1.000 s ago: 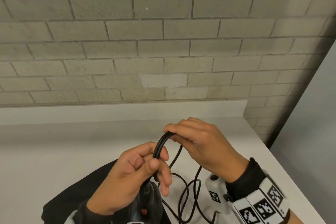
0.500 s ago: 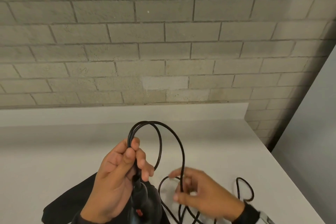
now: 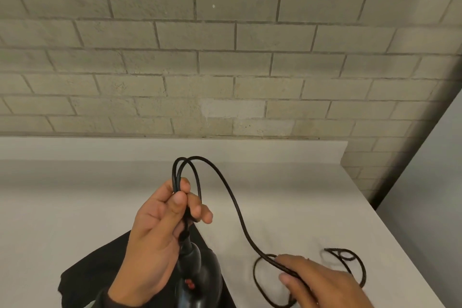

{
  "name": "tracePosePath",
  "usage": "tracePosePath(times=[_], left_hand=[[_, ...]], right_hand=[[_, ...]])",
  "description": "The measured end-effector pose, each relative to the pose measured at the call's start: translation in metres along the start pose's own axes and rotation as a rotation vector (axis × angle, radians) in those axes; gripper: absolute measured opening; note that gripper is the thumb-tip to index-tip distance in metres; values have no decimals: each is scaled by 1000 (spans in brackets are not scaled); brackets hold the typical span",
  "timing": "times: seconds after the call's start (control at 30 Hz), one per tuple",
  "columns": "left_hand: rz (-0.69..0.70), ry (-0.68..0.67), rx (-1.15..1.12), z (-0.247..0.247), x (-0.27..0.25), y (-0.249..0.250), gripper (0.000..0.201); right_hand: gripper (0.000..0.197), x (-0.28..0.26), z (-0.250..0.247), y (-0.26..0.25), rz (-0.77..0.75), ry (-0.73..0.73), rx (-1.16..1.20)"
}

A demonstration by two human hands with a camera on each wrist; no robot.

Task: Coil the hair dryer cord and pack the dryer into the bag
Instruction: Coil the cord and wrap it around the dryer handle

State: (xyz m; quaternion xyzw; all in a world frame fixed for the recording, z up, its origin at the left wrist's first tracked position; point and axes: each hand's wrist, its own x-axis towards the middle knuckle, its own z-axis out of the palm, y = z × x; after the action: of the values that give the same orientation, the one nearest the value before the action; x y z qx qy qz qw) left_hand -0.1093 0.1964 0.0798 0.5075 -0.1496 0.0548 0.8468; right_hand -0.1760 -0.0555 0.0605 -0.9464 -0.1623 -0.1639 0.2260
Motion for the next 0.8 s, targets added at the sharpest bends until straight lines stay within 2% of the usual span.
tracePosePath(times=[0.07, 0.13, 0.33, 0.47, 0.6, 0.8], left_hand=[[-1, -37, 47, 3, 0, -3, 38], [16, -35, 69, 6, 1, -5, 40], [32, -85, 192, 11, 1, -6, 37], [-4, -139, 202, 15, 2, -5, 18], [-50, -214, 181, 21, -1, -6, 30], [-58, -298, 232, 30, -3, -6, 31]], right_hand=[[21, 4, -15, -3, -202, 135, -65], [19, 11, -29, -5, -312, 193, -107], [20, 30, -50, -11, -363, 181, -58], [20, 44, -54, -13, -429, 79, -33], [19, 52, -54, -24, -487, 44, -52], [22, 57, -54, -32, -510, 27, -20]])
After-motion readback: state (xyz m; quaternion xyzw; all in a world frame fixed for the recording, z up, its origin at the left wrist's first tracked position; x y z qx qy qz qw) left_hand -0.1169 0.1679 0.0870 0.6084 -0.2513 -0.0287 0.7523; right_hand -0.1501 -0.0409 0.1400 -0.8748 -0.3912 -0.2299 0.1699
